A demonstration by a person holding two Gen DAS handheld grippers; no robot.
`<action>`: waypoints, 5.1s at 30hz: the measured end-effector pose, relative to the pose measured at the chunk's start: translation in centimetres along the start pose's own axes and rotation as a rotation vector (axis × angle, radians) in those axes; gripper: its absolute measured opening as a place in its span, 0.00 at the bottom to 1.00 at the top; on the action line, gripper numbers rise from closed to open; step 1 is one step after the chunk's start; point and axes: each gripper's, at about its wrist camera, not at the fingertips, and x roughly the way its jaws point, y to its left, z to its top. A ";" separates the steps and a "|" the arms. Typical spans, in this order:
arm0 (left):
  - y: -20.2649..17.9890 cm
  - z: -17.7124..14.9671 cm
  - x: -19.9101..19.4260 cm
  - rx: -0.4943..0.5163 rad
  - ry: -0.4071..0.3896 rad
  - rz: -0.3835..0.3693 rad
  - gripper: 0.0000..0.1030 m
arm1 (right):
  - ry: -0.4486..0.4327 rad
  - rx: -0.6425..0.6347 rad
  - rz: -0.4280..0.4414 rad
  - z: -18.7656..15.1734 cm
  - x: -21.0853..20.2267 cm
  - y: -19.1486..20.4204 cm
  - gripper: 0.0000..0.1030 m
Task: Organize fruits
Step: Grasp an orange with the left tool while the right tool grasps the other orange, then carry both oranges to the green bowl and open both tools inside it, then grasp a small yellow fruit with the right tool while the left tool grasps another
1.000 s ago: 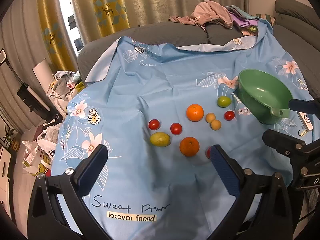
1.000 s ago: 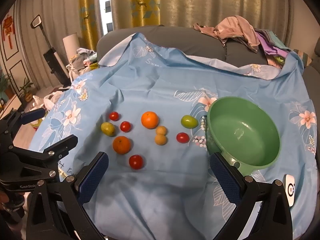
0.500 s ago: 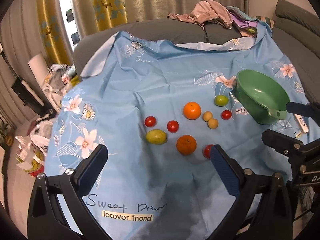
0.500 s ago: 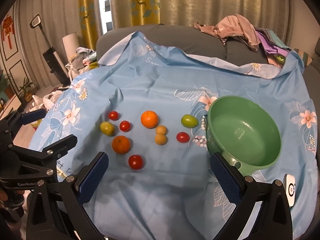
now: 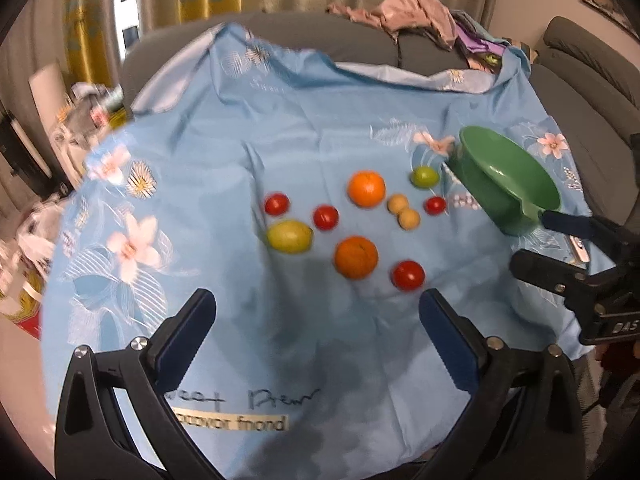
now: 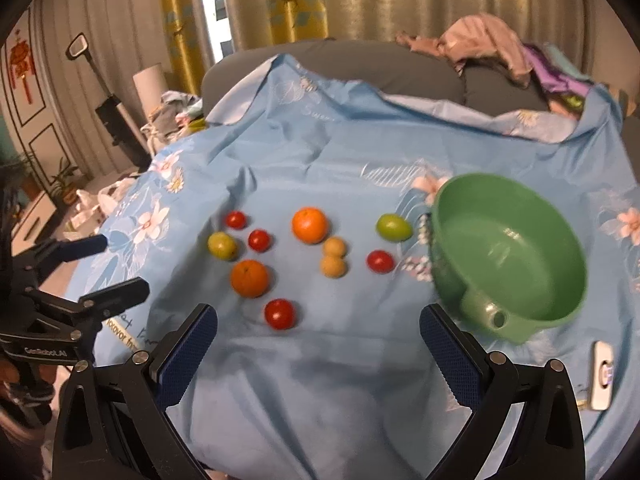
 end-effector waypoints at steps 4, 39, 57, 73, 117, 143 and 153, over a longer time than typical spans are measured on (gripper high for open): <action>-0.4 0.1 1.8 -0.002 0.040 -0.037 0.93 | 0.027 0.039 0.054 -0.4 1.8 -0.6 0.93; 1.8 2.1 8.4 -0.044 0.114 -0.075 0.40 | 0.191 -0.096 0.088 7.9 17.5 -0.1 0.53; -2.4 4.1 5.0 0.042 0.057 -0.152 0.41 | -0.046 0.064 0.120 6.2 5.8 -4.2 0.45; -18.4 11.0 9.2 0.293 0.017 -0.365 0.41 | -0.153 0.281 -0.155 0.4 -1.1 -15.4 0.45; -1.9 -0.2 2.3 0.004 0.089 -0.030 0.87 | -0.119 0.140 -0.051 -1.6 -3.5 -7.5 0.46; 0.7 0.0 5.3 -0.052 0.121 -0.120 0.86 | 0.064 0.002 0.073 1.1 8.8 -1.9 0.45; 0.4 2.6 7.6 -0.026 0.123 -0.153 0.86 | 0.120 -0.006 0.054 2.1 12.6 -2.7 0.29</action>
